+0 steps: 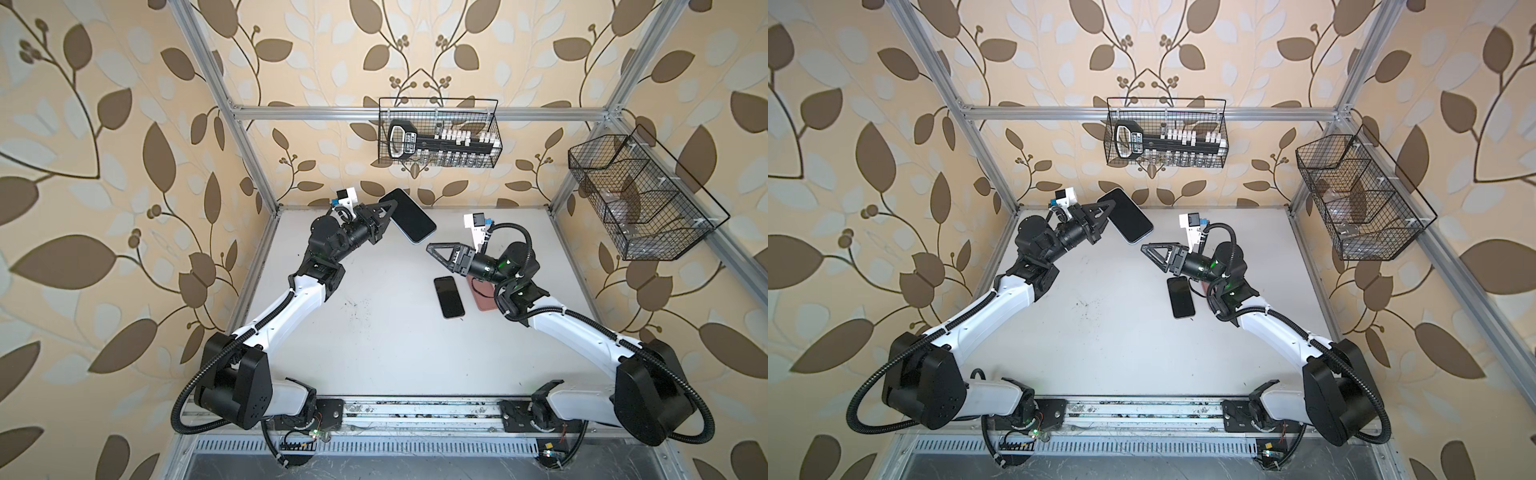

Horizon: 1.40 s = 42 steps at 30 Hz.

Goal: Take the phone out of the phone case
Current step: Remove the phone case from the phone.

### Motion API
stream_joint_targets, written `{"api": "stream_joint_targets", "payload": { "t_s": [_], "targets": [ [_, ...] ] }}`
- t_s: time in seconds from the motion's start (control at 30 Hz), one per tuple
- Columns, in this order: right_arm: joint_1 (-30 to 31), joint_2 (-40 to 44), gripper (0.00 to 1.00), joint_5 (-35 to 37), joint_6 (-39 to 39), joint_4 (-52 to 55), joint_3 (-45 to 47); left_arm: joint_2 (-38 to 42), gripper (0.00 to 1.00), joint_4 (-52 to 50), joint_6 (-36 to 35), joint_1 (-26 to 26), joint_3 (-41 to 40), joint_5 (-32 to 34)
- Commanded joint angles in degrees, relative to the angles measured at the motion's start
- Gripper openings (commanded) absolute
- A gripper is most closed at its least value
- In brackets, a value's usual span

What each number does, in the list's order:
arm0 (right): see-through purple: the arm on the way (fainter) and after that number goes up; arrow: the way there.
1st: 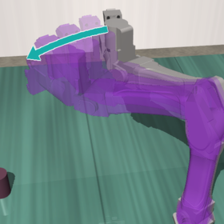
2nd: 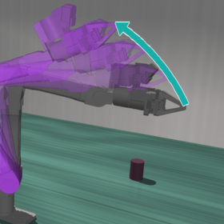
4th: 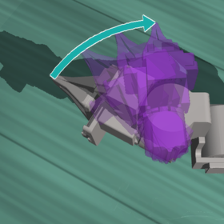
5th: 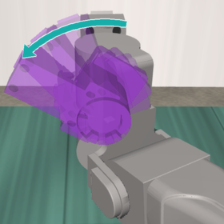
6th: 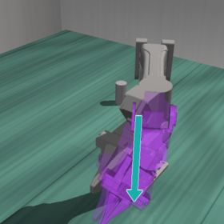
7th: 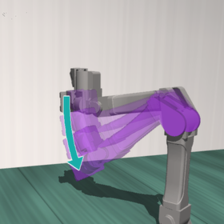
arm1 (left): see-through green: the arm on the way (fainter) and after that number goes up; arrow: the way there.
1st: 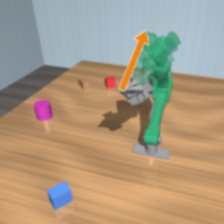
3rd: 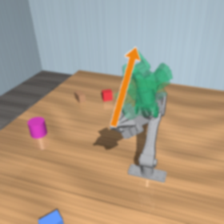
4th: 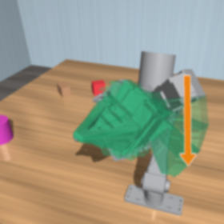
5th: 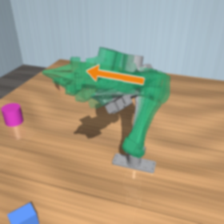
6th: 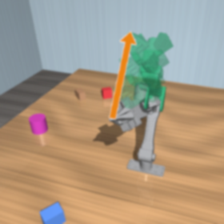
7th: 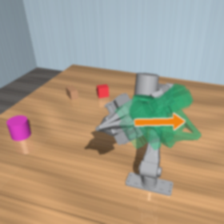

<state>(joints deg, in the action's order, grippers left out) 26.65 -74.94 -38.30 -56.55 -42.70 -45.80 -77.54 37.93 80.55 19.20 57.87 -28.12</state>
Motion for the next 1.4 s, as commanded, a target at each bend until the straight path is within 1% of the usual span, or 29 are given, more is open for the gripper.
{"api": "stream_joint_targets", "payload": {
  "t_s": [0.0, 0.33, 0.83, 1.37],
  "targets": [
    [-0.1, -0.4, 0.73, 0.4, -0.1, -1.3, -1.8, 1.5, 0.0, 6.8, 0.9, 0.8, 0.9, -0.6],
    [-0.3, -1.1, 0.69, 0.1, -0.2, -1.9, -2.5, 2.4, 0.0, 6.4, 0.5, 1.8, 0.7, -0.7],
    [-0.8, -2.3, 0.67, -0.1, -0.1, -2.3, -3.0, 4.0, 0.0, 6.6, 0.8, 2.6, 0.3, -0.9],
    [-0.9, -3.8, 0.64, 0.2, -0.4, -2.8, -2.5, 3.2, 0.0, 11.4, 4.9, 2.7, 0.5, -1.4]
  ]
}}
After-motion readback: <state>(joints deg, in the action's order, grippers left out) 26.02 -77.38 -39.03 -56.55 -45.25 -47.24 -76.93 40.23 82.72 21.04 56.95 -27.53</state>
